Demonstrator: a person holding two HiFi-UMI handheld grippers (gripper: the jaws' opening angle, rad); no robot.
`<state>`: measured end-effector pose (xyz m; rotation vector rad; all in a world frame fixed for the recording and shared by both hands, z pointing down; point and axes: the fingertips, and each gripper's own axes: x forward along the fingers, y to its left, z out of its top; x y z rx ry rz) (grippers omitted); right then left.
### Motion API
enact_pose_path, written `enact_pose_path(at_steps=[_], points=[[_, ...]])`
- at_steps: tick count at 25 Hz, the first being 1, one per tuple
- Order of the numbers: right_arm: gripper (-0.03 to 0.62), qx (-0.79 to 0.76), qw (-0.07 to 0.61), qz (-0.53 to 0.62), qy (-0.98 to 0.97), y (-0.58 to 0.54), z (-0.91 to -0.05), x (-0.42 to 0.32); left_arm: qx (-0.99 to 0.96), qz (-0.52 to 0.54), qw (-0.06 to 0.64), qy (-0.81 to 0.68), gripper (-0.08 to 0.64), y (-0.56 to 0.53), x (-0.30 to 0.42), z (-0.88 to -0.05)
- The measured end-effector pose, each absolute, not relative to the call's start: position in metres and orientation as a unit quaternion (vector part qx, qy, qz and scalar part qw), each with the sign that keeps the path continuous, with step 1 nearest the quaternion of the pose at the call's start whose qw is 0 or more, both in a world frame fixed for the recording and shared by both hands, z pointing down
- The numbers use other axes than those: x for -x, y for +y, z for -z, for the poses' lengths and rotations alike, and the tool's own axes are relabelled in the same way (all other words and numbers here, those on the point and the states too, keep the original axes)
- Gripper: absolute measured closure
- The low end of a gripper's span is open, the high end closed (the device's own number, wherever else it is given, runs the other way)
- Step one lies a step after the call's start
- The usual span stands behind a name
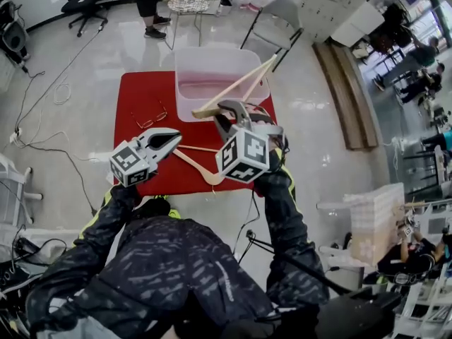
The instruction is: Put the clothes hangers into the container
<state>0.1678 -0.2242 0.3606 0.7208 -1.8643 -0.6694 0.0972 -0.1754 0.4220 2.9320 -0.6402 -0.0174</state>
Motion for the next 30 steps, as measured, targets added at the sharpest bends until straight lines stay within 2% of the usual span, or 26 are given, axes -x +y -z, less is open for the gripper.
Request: enact_pose_path(at_steps=[17, 24, 30], points=[[0.502, -0.337, 0.432, 0.238, -0.802, -0.356, -0.334, -0.094, -0.969, 0.004, 0.089, -0.231, 0.548, -0.278, -0.038, -0.413], [0.502, -0.356, 0.412, 0.191, -0.817, -0.377, -0.329, -0.097, -0.969, 0.009, 0.1, -0.227, 0.548, -0.293, -0.031, -0.422], [0.502, -0.361, 0.412, 0.202, -0.812, -0.382, -0.304, -0.096, -0.969, 0.022, 0.107, -0.221, 0.548, -0.304, -0.031, -0.424]])
